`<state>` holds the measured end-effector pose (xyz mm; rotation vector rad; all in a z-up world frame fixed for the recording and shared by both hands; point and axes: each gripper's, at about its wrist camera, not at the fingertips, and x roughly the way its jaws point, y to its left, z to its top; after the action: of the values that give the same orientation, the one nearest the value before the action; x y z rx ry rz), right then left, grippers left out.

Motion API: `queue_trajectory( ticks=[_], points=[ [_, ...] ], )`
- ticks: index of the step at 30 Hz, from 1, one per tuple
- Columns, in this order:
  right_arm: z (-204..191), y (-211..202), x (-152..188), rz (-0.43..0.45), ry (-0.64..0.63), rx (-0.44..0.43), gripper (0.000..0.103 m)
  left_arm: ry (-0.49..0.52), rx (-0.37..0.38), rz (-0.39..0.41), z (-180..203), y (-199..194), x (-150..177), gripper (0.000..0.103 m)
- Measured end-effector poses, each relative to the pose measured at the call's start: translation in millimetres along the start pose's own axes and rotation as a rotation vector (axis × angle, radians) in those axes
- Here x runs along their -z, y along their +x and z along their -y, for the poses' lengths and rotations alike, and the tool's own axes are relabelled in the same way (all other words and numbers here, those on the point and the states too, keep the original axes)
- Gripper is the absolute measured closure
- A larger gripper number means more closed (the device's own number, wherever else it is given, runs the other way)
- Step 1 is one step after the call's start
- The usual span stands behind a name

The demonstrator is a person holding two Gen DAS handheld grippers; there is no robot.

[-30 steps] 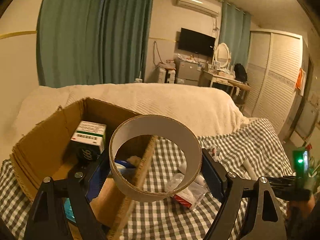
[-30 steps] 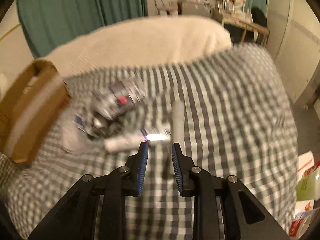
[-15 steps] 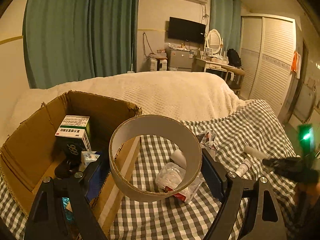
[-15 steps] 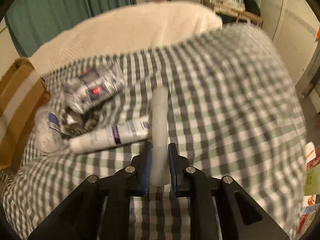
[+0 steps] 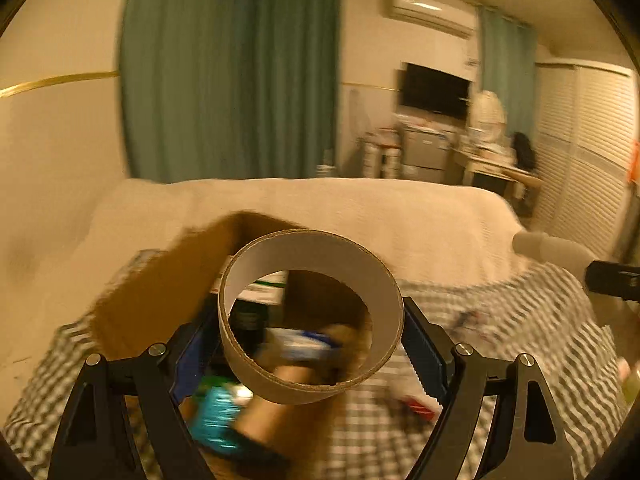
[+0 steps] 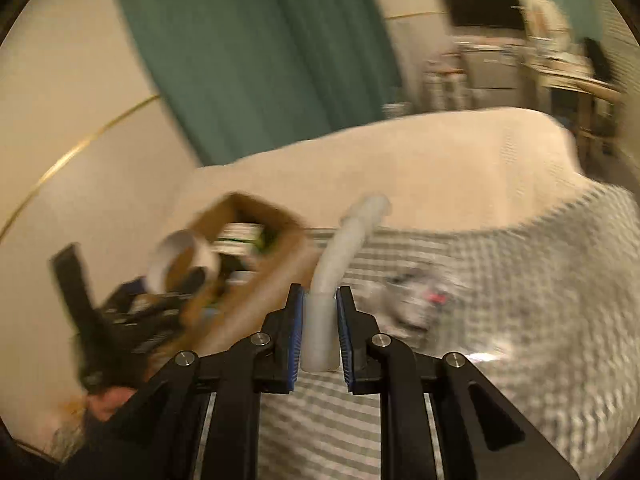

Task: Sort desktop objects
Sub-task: 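Carry tape roll and white bottle over the cardboard box and release both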

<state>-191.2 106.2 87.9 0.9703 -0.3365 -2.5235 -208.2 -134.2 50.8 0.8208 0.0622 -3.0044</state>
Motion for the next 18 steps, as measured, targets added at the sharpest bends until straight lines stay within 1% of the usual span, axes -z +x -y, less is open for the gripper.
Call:
queue_trajectory(
  ticks=[2,5,8,9,10,11,12,13,14,16,18],
  points=[
    [-25,24,-13,-0.015,-0.040,-0.049,0.088,-0.040,-0.054,-0.039,-21,10,1,0.017],
    [-59,73,-26,-0.056,-0.085,-0.092,0.087,-0.077,-0.121,-0.088,-45,26,6,0.017],
    [-82,113,-29,-0.093,-0.105,-0.109,0.086,-0.106,-0.113,-0.126,-56,38,14,0.015],
    [-86,119,-29,-0.105,-0.105,-0.115,0.085,-0.104,-0.113,-0.145,-56,42,16,0.014],
    [-88,126,-26,-0.111,-0.099,-0.119,0.083,-0.098,-0.120,-0.154,-54,44,18,0.009],
    [-90,133,-27,-0.115,-0.096,-0.118,0.078,-0.087,-0.138,-0.162,-52,45,19,0.001],
    [-91,137,-28,-0.113,-0.093,-0.112,0.072,-0.074,-0.155,-0.163,-51,46,20,0.000],
    [-90,136,-28,-0.103,-0.093,-0.104,0.062,-0.058,-0.169,-0.160,-48,45,21,0.000],
    [-88,133,-29,-0.087,-0.098,-0.091,0.061,-0.045,-0.174,-0.164,-46,45,21,0.000],
    [-84,122,-29,-0.049,-0.131,-0.053,0.061,-0.030,-0.165,-0.170,-42,43,20,0.000],
    [-76,106,-27,-0.009,-0.156,0.007,0.059,-0.024,-0.150,-0.152,-41,38,16,0.000]
  ],
)
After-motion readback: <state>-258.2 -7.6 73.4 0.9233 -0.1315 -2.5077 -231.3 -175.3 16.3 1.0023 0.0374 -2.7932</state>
